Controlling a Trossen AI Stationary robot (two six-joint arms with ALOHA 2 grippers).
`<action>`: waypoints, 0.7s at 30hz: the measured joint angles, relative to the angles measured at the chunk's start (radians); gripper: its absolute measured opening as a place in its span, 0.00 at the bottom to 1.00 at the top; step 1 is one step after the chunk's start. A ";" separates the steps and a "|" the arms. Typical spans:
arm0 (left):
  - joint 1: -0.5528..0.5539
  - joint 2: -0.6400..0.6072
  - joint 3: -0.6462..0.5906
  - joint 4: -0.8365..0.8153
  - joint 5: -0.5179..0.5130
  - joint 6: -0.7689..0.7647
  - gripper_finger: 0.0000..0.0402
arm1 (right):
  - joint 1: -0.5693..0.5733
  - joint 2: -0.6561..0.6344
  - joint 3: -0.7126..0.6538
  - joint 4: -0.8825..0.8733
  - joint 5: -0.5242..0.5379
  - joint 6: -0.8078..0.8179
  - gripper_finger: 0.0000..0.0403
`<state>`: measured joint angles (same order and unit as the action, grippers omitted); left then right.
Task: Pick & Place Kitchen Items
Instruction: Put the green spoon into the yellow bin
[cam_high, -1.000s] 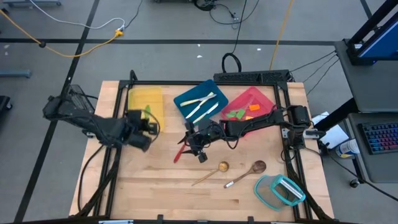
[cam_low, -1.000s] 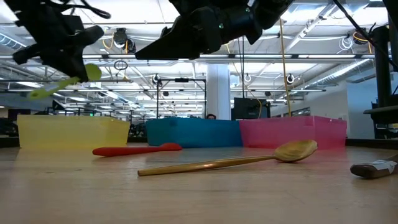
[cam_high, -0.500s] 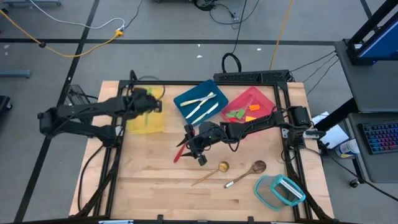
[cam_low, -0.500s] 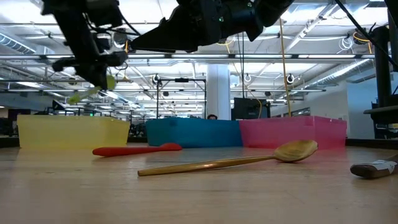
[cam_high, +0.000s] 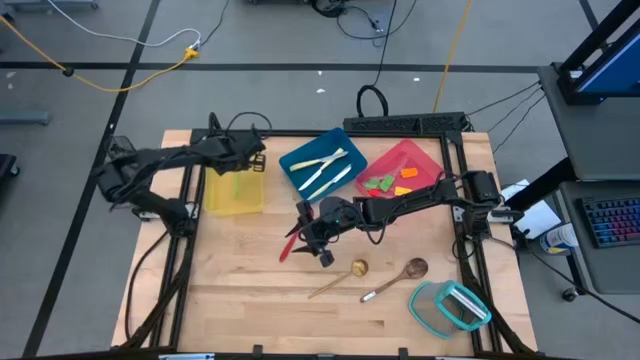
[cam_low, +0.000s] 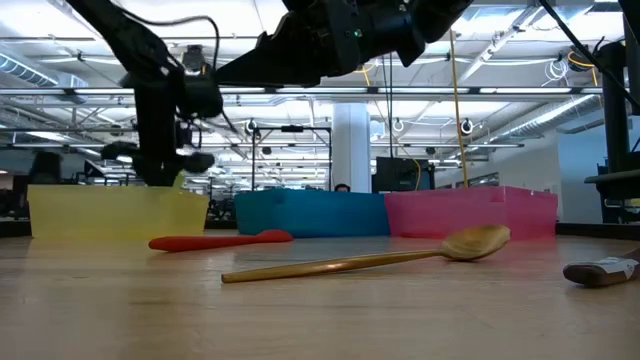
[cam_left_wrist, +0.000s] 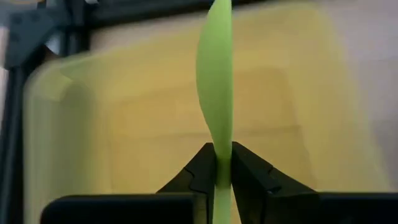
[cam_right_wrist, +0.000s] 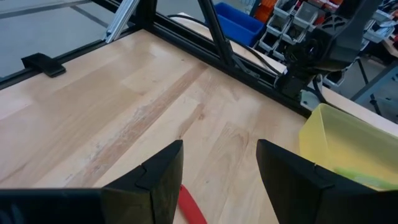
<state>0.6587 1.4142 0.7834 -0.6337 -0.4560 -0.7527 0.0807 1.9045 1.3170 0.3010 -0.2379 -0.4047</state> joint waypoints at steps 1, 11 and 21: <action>0.006 0.022 0.000 0.000 0.011 0.000 0.09 | 0.000 0.000 0.000 -0.005 0.000 0.000 0.49; 0.011 0.112 0.000 0.011 0.020 0.014 0.19 | 0.000 0.000 0.000 -0.037 0.000 0.044 0.49; 0.011 0.112 0.000 0.028 0.003 0.052 0.34 | 0.000 0.000 -0.001 -0.085 0.000 0.108 0.49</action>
<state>0.6693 1.5257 0.7830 -0.6059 -0.4527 -0.7010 0.0807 1.9045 1.3163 0.2161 -0.2375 -0.2966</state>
